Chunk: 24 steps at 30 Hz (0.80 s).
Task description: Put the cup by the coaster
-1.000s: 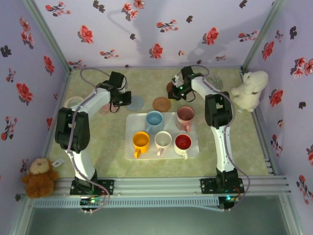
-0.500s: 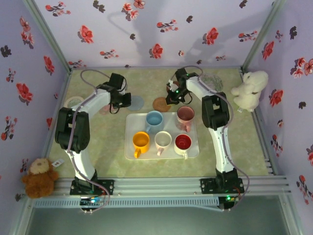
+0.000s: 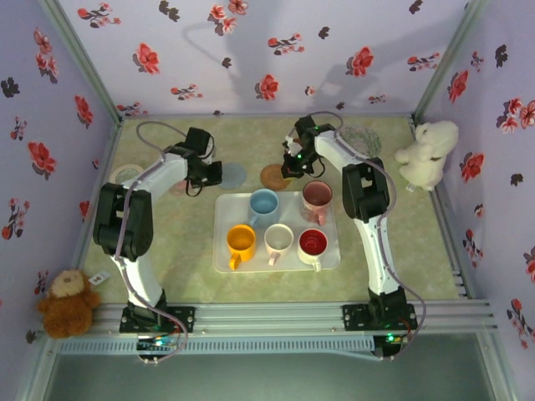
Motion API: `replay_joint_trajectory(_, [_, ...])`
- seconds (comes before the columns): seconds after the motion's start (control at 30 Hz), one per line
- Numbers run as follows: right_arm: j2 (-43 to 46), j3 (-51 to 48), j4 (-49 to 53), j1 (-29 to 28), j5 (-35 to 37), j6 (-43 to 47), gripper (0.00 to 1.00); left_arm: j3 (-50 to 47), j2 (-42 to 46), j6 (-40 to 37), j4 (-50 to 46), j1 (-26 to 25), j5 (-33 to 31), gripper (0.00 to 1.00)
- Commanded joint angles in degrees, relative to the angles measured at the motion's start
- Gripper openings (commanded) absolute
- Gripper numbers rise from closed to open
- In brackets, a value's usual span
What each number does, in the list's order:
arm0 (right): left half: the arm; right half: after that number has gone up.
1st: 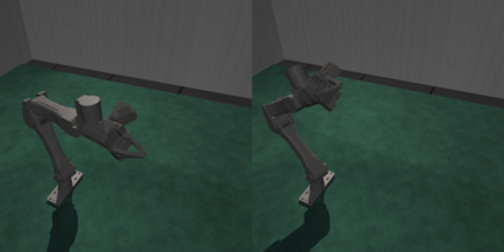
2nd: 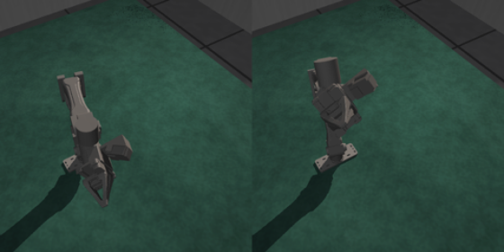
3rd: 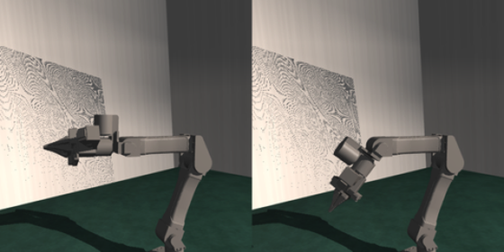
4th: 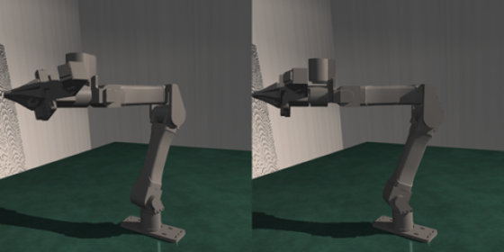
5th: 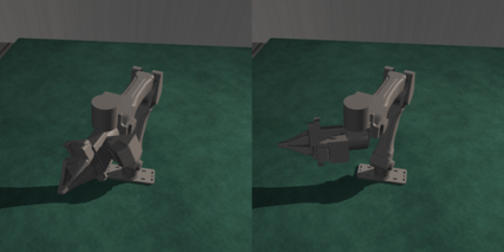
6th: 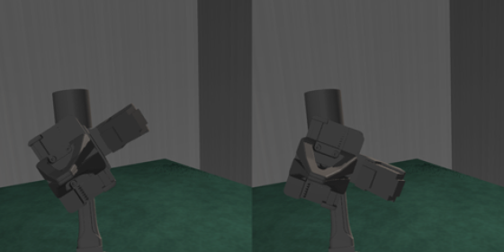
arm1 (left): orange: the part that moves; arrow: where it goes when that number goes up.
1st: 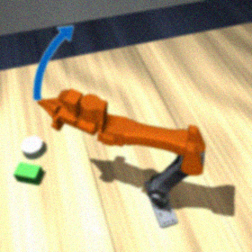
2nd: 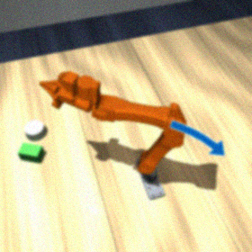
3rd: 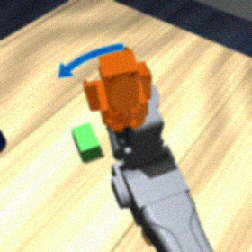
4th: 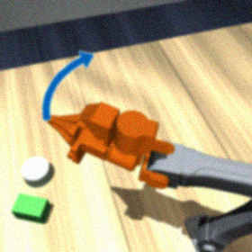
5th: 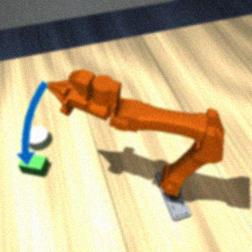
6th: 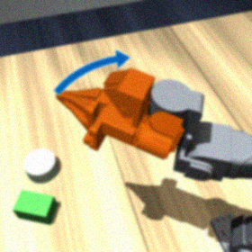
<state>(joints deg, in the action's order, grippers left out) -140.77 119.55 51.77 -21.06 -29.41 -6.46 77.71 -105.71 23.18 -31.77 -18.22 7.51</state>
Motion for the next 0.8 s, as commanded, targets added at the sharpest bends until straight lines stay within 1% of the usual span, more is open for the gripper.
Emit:
replay_joint_trajectory(0.0, [-2.7,3.8,0.5,-0.3,0.2,-0.9,0.0,-0.4,1.9,-1.6,-0.8,0.5,-0.6,0.01])
replay_joint_trajectory(0.2, [-2.4,5.1,0.7,-0.4,-3.6,-0.3,0.0,-0.1,1.7,-1.6,-0.8,0.6,-0.6,0.01])
replay_joint_trajectory(0.33, [-0.2,5.2,-0.4,-0.4,-5.1,-0.3,0.08,0.1,1.8,-1.4,-0.8,0.6,-0.5,0.01])
replay_joint_trajectory(0.43, [2.2,5.4,-1.6,-0.4,-4.7,-0.3,0.11,0.2,2.4,-1.3,-0.4,0.6,-0.4,0.0])
replay_joint_trajectory(0.6, [5.3,6.8,-1.7,-0.2,-0.6,0.5,0.15,-0.7,4.5,-1.9,1.4,0.6,0.3,0.01])
replay_joint_trajectory(0.77, [7.1,7.0,-1.7,0.3,7.7,2.2,0.19,-3.4,8.2,-2.4,5.8,0.4,1.9,0.05])
